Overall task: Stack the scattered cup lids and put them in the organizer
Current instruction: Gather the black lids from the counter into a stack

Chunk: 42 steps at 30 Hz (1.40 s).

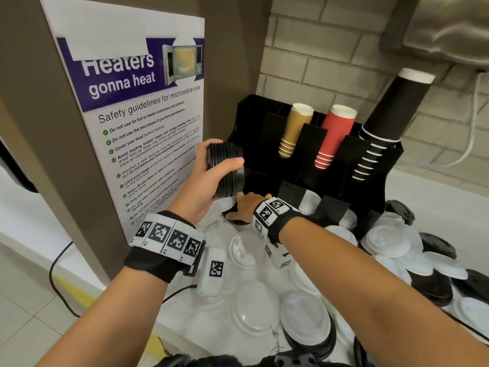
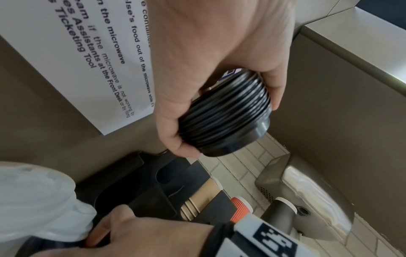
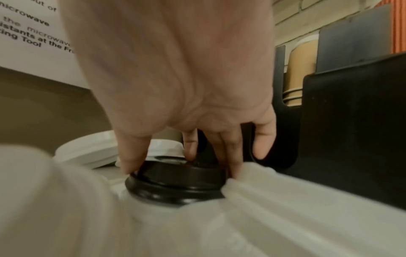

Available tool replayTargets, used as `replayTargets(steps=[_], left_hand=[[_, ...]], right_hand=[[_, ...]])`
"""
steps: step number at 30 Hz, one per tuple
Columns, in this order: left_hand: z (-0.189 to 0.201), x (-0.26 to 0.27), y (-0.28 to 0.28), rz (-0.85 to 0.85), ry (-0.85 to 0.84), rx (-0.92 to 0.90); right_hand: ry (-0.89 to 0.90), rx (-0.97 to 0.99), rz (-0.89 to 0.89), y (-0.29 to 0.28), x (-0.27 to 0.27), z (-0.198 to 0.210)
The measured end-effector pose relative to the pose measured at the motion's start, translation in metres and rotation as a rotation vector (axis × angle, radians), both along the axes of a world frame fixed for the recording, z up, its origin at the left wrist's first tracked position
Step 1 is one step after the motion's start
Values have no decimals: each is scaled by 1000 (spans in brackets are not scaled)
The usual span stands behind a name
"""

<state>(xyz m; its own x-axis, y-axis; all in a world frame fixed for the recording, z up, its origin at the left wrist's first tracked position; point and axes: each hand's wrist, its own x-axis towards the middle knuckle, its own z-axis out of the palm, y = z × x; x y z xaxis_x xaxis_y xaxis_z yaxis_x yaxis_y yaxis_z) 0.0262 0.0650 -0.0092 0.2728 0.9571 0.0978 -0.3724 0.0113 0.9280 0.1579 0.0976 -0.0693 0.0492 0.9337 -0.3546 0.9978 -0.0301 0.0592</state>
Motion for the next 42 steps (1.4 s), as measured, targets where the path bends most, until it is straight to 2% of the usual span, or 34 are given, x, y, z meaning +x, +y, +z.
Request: replayTargets(steps=[3, 6, 11, 14, 17, 19, 20, 22, 30, 42], left_hand=[[-2, -2, -1, 6, 4, 4], [-3, -4, -1, 7, -20, -1], [-4, 1, -8, -15, -17, 2], [-9, 6, -17, -46, -7, -24], [-17, 13, -28, -129, -10, -43], [-21, 19, -36, -201, 3, -42], [-23, 22, -41, -242, 13, -37], [-27, 29, -50, -319, 31, -19], [-27, 45, -75, -480, 33, 14], [-28, 60, -97, -484, -34, -19]], right_hand=[[29, 64, -19, -3, 7, 6], [138, 68, -82, -4, 22, 23], [438, 55, -183, -18, 53, 51], [727, 128, -292, -44, 64, 62], [1204, 201, -405, -78, 69, 62], [1486, 269, -370, -102, 69, 59], [1560, 303, -326, -115, 69, 58], [1592, 366, -269, -138, 66, 58], [1496, 532, -247, -193, 73, 56], [1438, 641, -235, -217, 72, 54]])
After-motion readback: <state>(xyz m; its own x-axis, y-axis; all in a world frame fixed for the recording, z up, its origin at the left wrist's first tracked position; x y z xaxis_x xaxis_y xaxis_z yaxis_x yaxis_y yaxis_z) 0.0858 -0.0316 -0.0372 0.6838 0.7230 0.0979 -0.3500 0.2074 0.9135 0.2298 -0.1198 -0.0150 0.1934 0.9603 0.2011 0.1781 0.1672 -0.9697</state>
